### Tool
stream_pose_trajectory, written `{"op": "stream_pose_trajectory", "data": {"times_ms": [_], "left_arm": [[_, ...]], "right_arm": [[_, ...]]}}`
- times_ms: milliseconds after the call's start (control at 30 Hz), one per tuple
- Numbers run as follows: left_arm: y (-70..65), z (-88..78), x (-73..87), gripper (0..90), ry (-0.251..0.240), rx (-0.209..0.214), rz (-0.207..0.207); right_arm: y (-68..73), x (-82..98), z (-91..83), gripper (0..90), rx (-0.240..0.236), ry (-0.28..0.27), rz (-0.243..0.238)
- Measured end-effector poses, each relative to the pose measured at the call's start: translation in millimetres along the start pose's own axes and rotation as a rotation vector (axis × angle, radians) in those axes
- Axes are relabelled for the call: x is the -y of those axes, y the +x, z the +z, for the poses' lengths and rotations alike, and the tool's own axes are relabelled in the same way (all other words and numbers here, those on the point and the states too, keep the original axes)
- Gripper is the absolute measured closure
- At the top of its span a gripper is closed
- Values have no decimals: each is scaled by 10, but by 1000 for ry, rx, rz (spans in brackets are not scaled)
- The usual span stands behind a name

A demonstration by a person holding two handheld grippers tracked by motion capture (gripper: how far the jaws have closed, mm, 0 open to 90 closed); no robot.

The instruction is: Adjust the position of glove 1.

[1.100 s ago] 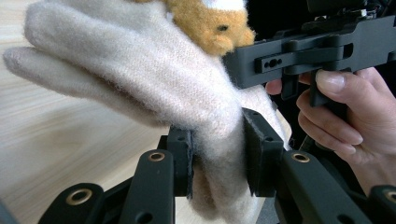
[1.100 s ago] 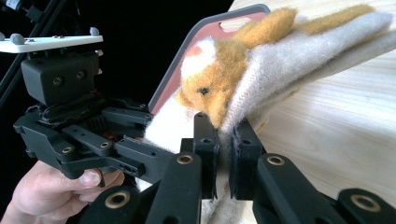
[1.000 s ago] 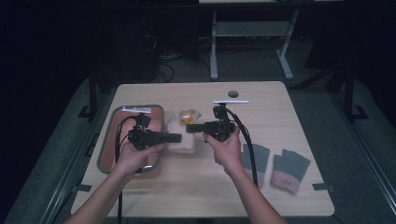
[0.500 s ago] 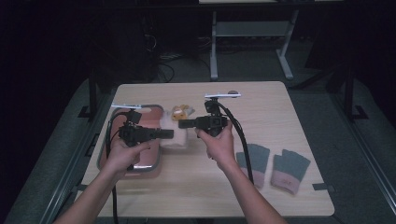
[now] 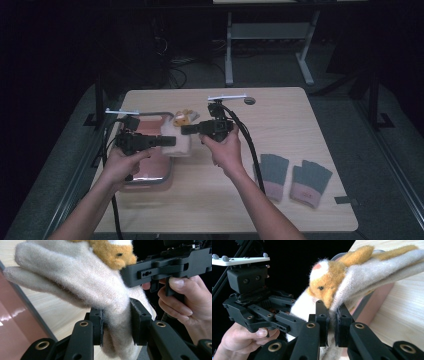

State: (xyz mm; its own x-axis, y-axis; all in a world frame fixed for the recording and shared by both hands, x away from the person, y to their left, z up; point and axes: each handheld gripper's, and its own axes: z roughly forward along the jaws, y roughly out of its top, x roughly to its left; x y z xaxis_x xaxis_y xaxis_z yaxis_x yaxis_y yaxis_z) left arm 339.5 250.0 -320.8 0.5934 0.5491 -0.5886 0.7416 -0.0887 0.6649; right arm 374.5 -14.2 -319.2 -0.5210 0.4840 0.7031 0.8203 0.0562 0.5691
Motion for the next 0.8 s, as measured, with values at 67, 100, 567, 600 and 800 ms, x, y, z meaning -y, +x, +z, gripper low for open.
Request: {"op": "stream_pose_trajectory", "data": {"times_ms": [67, 100, 567, 600, 800], "left_arm": [[21, -39, -6, 671, -4, 0, -3], [26, -59, -10, 671, -6, -1, -7], [157, -299, 15, 670, -4, -30, -20], [176, -310, 18, 670, -3, -28, -28], [248, -354, 18, 671, -5, -36, -43]], "right_arm": [[22, -23, 29, 832, -2, 3, -7], [34, -31, 40, 832, -4, 3, -5], [142, -94, 318, 832, -20, 30, -25], [146, -99, 337, 832, -23, 32, -23], [134, -125, 439, 832, -30, 36, -17]]}}
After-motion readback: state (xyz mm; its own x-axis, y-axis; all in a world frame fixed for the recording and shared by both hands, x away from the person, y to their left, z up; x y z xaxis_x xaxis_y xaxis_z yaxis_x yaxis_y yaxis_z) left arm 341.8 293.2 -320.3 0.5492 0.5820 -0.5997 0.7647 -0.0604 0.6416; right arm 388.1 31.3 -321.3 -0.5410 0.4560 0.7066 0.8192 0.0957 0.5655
